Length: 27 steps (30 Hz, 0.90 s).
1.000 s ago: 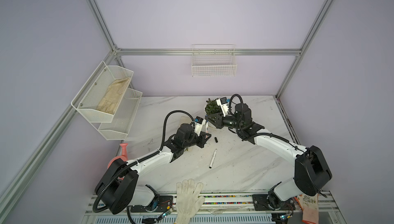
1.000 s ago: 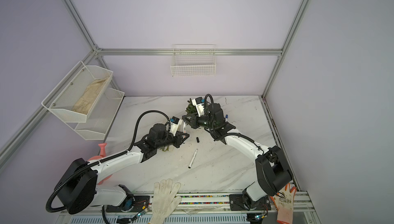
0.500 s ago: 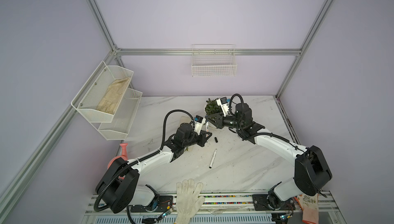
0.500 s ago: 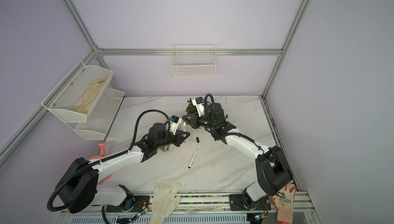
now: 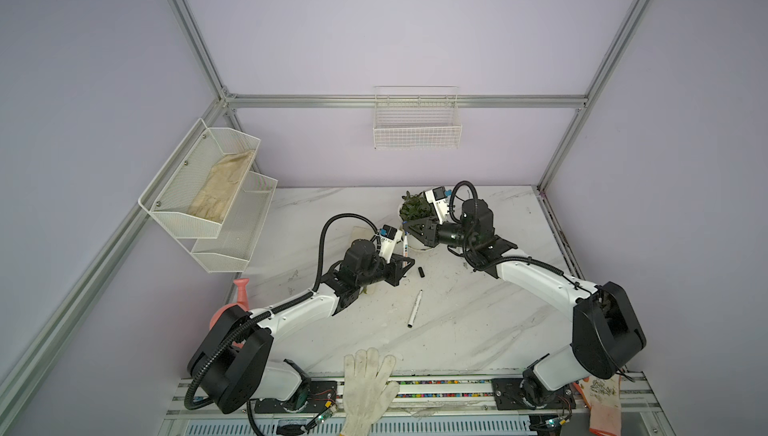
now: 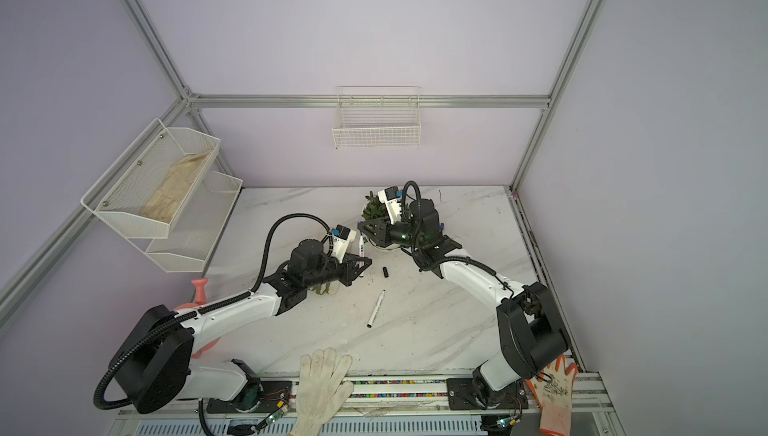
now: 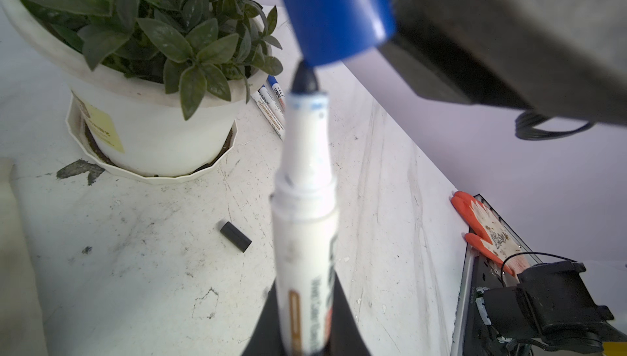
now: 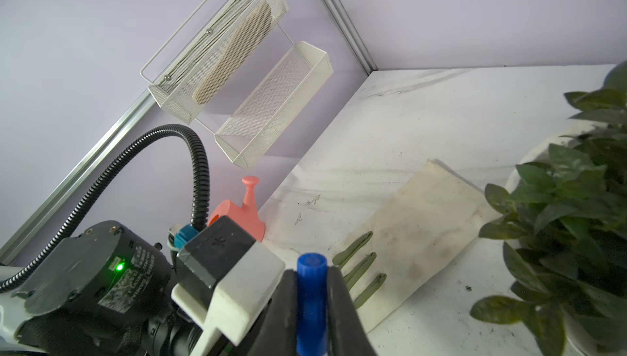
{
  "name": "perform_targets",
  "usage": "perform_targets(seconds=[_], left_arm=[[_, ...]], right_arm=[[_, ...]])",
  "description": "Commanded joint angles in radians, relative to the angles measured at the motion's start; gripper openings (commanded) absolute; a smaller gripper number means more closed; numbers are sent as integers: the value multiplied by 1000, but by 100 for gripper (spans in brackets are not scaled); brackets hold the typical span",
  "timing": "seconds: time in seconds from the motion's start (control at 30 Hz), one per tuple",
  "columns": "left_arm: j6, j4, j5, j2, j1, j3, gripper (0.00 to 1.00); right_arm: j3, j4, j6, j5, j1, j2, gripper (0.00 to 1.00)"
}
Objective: Insert the pens into the pen caps
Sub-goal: 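Lower the blue cap onto the marker tip held by the left gripper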
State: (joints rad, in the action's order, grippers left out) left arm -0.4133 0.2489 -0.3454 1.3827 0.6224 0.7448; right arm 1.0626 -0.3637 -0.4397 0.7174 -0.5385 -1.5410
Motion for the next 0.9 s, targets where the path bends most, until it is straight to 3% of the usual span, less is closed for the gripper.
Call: perform_targets(seconds=[0.0,0.63,0.87], left_arm=[[-13,64,-19,0,-2,91,0],[-18,69,-28,5,-1,94,0],[-50,99,-14,13,-16,83,0]], right_arm=[[19,-23,-9,39,3,-24,0],[40,-9,-4,44,2,-63,0],[19,5,13,65,3,-15,0]])
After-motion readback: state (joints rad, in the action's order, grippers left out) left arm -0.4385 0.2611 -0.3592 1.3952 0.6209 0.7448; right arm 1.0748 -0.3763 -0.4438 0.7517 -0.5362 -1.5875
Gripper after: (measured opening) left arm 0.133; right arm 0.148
